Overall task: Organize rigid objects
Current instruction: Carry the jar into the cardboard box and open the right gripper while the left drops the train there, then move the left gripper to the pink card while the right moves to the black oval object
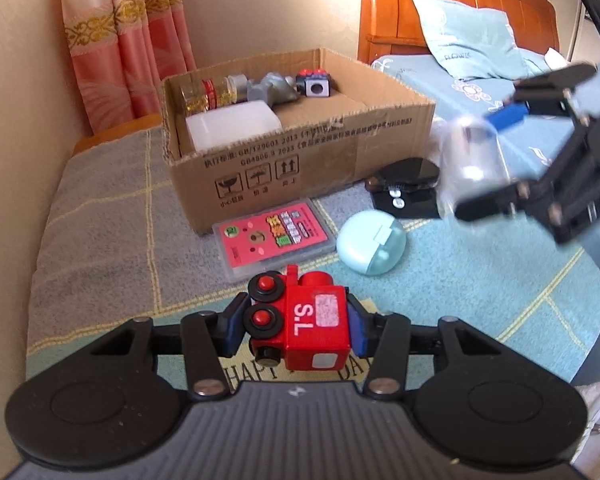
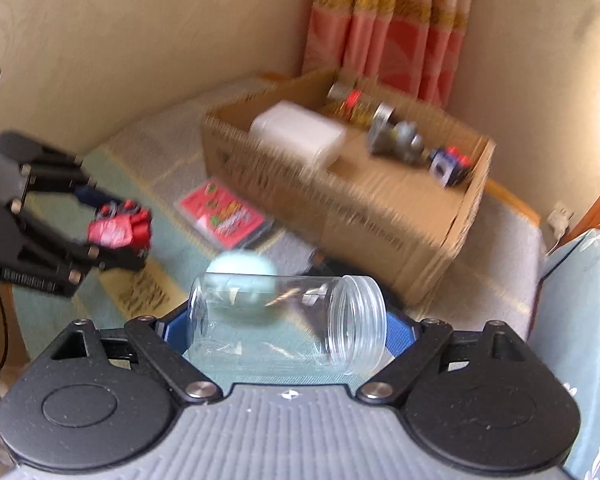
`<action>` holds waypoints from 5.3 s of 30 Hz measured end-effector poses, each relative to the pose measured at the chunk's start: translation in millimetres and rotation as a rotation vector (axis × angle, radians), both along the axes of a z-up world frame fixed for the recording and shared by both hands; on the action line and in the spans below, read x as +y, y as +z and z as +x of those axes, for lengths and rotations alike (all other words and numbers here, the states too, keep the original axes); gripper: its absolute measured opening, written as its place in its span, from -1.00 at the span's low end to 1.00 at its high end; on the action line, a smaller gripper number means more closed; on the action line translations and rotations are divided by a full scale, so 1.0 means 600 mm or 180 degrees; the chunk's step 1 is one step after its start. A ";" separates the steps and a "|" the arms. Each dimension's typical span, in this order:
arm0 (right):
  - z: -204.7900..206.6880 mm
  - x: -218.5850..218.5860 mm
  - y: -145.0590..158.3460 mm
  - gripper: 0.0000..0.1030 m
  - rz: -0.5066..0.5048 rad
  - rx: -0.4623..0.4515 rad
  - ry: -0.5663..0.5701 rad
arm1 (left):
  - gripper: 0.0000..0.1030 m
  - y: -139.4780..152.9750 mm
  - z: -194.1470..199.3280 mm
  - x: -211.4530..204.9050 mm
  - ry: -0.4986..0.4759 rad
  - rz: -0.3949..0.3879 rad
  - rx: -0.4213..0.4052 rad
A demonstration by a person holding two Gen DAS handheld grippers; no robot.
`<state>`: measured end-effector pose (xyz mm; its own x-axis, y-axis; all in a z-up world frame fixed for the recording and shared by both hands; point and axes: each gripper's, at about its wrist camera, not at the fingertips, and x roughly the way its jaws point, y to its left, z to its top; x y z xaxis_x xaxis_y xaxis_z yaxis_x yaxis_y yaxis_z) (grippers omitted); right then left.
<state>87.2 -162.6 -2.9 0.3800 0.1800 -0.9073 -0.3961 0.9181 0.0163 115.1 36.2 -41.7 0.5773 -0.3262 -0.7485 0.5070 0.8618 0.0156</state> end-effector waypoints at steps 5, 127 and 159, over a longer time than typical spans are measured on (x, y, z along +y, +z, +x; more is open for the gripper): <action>0.052 -0.012 0.048 0.81 0.0020 -0.0319 -0.0124 | -0.06 0.019 0.000 0.005 0.0047 -0.0032 -0.0093; 0.054 -0.103 -0.137 1.00 -0.0176 0.0066 -0.1773 | 0.99 -0.055 0.159 -0.056 0.0832 -0.0129 0.0300; 0.054 -0.089 -0.138 1.00 -0.0061 -0.0103 -0.1915 | 1.00 -0.084 0.153 -0.011 0.1166 -0.0027 0.0159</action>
<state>119.6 -215.9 -85.9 0.4375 -0.0912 -0.8946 0.1929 0.9812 -0.0057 207.1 29.6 -92.3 0.6198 -0.1108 -0.7769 0.1647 0.9863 -0.0093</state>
